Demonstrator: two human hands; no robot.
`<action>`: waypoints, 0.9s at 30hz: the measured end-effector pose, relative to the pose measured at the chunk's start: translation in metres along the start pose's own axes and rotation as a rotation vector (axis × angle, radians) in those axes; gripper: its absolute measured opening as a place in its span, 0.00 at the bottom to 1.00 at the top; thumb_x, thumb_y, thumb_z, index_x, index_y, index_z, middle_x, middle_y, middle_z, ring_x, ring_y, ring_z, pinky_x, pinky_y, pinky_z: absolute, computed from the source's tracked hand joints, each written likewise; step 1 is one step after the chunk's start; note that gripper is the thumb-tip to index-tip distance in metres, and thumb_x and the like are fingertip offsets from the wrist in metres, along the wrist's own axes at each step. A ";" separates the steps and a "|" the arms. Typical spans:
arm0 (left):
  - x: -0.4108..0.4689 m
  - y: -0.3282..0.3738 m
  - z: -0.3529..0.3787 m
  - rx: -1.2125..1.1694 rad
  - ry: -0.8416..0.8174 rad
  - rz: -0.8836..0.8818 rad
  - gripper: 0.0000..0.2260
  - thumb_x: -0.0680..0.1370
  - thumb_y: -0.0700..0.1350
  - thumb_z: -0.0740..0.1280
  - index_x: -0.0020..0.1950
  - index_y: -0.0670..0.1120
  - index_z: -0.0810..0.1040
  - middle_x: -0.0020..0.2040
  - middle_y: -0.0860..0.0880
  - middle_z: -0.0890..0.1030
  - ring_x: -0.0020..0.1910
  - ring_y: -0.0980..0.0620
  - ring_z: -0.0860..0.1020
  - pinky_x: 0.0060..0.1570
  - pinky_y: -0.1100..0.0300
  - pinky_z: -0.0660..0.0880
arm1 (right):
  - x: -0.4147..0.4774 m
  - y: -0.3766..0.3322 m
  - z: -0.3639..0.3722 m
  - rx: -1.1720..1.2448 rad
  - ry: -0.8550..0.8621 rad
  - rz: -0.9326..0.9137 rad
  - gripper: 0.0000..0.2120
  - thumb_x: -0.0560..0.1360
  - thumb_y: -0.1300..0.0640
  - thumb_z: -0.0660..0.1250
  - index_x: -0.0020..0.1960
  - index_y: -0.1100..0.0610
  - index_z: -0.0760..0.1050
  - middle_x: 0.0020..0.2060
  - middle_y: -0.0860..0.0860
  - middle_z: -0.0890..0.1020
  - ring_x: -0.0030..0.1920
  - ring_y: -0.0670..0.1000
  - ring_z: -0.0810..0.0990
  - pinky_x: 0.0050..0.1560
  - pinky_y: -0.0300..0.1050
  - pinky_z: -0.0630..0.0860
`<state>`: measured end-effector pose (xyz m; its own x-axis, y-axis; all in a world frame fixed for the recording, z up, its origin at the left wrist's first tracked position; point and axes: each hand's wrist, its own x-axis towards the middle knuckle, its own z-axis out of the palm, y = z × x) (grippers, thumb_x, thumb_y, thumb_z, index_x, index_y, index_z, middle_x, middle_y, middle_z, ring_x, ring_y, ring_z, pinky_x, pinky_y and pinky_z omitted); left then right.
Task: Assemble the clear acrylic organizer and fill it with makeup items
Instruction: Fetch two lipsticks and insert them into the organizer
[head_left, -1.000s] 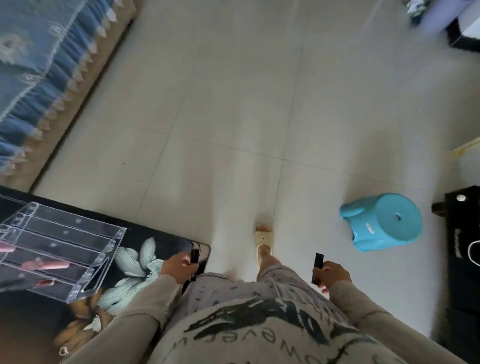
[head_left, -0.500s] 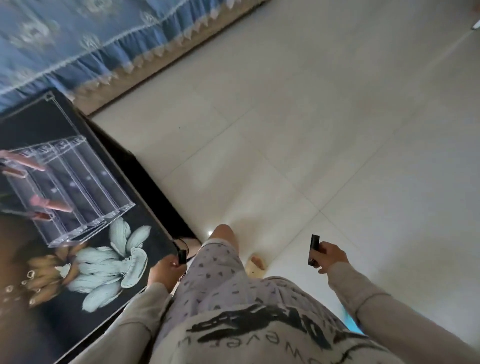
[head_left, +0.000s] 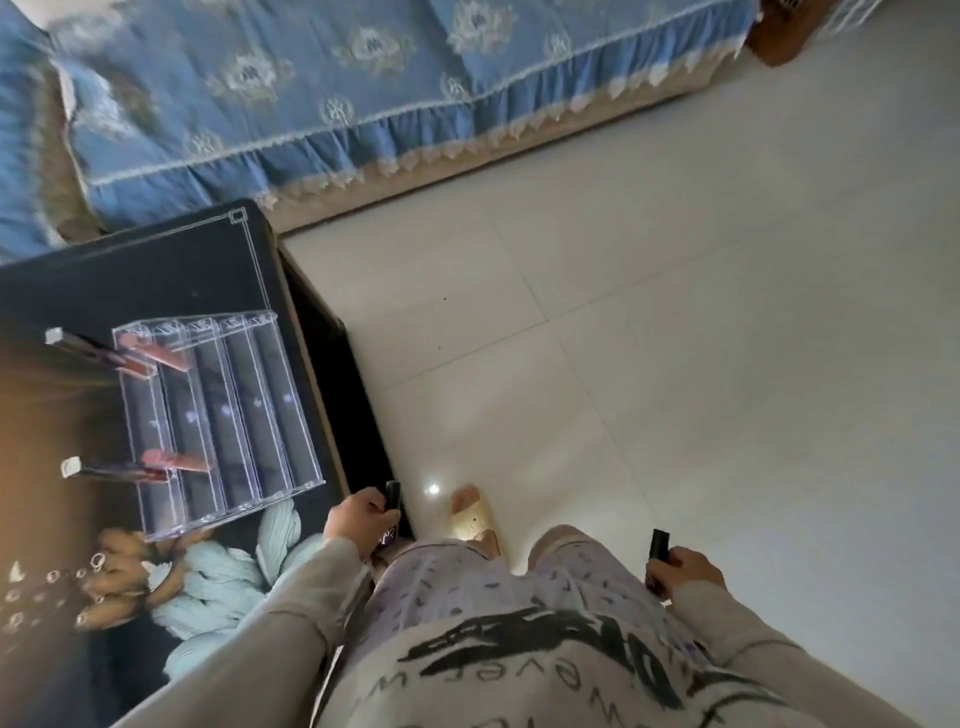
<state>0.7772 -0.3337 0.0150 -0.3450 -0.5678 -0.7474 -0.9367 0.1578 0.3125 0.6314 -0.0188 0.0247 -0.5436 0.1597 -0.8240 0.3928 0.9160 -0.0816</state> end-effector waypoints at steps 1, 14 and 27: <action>0.008 0.010 -0.008 -0.010 0.014 0.005 0.07 0.73 0.43 0.67 0.48 0.41 0.78 0.50 0.39 0.82 0.50 0.42 0.79 0.49 0.58 0.73 | 0.004 -0.012 -0.005 -0.027 0.012 -0.009 0.14 0.74 0.59 0.63 0.31 0.57 0.66 0.40 0.58 0.76 0.42 0.55 0.73 0.35 0.41 0.66; 0.057 0.043 -0.046 -0.361 0.113 -0.178 0.06 0.73 0.42 0.68 0.47 0.41 0.76 0.46 0.37 0.83 0.39 0.47 0.74 0.48 0.55 0.76 | 0.071 -0.190 -0.061 -0.247 -0.032 -0.279 0.08 0.73 0.62 0.64 0.36 0.62 0.71 0.36 0.60 0.78 0.39 0.56 0.75 0.35 0.42 0.67; 0.049 0.087 0.002 -0.803 0.295 -0.666 0.07 0.73 0.40 0.68 0.38 0.44 0.71 0.39 0.42 0.78 0.38 0.45 0.76 0.44 0.55 0.75 | 0.118 -0.440 -0.094 -0.791 -0.094 -0.678 0.11 0.72 0.59 0.66 0.51 0.63 0.77 0.51 0.59 0.82 0.47 0.59 0.81 0.43 0.44 0.79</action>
<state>0.6785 -0.3457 0.0044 0.3468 -0.5326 -0.7720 -0.5811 -0.7681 0.2689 0.3249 -0.3683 0.0156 -0.3950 -0.4761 -0.7857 -0.5890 0.7876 -0.1811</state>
